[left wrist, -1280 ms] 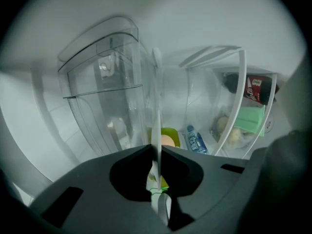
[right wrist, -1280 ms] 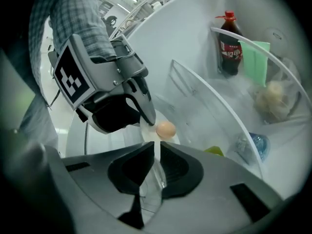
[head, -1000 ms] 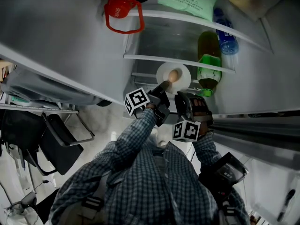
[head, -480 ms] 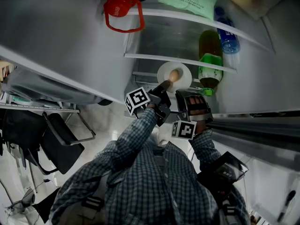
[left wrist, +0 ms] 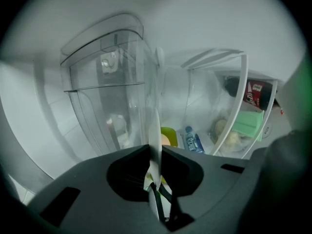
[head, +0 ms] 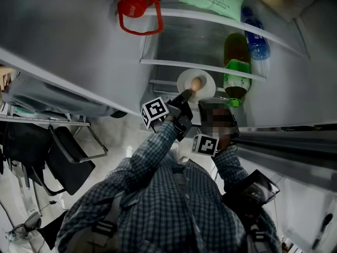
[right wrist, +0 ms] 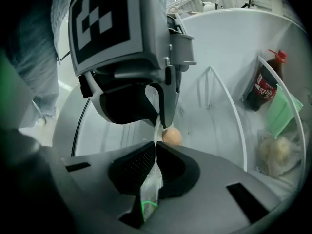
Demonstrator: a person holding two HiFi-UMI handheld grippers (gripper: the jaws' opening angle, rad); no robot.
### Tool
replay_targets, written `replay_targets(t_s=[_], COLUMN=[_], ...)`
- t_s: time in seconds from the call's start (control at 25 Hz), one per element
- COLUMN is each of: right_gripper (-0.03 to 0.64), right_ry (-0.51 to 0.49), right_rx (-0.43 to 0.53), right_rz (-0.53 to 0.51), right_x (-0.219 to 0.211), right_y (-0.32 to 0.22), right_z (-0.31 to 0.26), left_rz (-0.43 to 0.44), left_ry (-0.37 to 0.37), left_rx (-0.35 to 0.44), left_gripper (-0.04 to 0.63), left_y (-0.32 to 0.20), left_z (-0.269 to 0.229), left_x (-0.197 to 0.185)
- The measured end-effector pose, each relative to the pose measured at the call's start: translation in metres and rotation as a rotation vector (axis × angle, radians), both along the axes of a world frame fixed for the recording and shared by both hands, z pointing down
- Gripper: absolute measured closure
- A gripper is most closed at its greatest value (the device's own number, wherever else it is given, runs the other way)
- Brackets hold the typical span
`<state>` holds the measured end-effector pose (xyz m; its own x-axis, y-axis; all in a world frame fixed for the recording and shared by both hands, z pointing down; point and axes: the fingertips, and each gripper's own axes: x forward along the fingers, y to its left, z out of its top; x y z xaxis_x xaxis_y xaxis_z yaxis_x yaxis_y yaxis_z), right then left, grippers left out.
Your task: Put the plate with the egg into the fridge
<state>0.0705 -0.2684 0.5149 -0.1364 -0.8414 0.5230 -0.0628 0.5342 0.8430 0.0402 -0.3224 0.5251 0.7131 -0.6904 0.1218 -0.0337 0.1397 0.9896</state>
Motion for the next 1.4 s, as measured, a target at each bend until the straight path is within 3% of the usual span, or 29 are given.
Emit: replay_targets(t_s=[0.44, 0.84, 1.16, 1.4], right_gripper=[0.597, 0.598, 0.597, 0.597], right_ry=[0.017, 0.010, 0.042, 0.036], right_rx=[0.004, -0.002, 0.001, -0.005], right_rz=[0.022, 0.039, 0.060, 0.063], right_x=[0.003, 0.004, 0.011, 0.010], right_y=[-0.003, -0.006, -0.015, -0.025], right_z=[-0.002, 0.000, 0.004, 0.008], left_rz=[0.007, 0.023, 0.090, 0.132], left_ry=[-0.010, -0.011, 0.008, -0.034], left_rx=[0.029, 0.069, 0.080, 0.101], left_gripper=[0.561, 0.512, 0.494, 0.494], left_y=[0.001, 0.004, 0.023, 0.043], left_z=[-0.005, -0.012, -0.014, -0.018], left_x=[0.000, 0.000, 0.008, 0.004])
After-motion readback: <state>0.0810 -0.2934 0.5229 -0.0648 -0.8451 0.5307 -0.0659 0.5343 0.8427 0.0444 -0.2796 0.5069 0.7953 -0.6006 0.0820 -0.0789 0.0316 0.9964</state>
